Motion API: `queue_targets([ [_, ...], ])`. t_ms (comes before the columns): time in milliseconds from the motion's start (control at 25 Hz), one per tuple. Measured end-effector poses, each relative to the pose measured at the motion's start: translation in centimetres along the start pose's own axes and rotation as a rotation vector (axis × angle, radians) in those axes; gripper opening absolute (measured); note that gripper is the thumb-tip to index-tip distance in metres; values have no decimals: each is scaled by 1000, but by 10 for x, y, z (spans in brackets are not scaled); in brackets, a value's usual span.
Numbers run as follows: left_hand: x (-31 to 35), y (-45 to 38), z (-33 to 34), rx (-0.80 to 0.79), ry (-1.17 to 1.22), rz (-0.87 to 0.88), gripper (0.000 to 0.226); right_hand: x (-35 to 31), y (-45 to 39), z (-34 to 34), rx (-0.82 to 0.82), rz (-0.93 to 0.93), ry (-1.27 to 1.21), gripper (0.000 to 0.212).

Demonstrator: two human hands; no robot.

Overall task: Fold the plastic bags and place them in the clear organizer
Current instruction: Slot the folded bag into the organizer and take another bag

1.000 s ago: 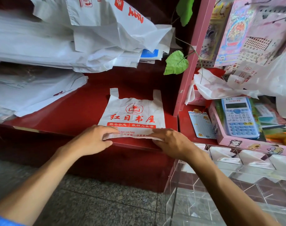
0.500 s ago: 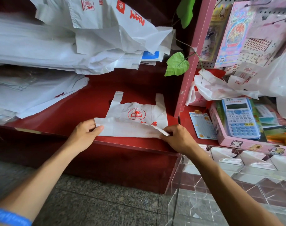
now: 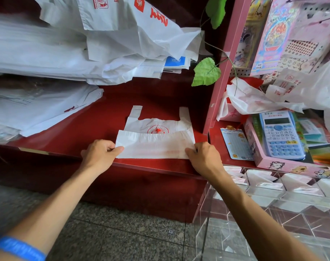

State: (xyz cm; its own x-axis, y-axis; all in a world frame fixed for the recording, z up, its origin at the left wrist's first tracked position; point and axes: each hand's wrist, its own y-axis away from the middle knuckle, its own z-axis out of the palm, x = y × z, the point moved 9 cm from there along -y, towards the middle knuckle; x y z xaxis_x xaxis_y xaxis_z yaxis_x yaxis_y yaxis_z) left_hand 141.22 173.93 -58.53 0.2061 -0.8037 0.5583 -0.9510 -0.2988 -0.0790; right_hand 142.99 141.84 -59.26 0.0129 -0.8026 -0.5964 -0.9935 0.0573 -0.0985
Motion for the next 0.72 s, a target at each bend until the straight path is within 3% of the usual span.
queue_targets([
  [160,-5,-4,3,8,124,14,48,0,-1,0,38,-32,23,43],
  [280,-14,-7,6,-61,314,-17,20,2,-3,-3,47,-23,32,45],
  [400,-19,-8,2,-52,226,-1,10,4,-6,-4,28,-18,51,42],
  [720,-1,-6,-6,76,-84,38,23,19,-10,-6,-31,53,49,39],
])
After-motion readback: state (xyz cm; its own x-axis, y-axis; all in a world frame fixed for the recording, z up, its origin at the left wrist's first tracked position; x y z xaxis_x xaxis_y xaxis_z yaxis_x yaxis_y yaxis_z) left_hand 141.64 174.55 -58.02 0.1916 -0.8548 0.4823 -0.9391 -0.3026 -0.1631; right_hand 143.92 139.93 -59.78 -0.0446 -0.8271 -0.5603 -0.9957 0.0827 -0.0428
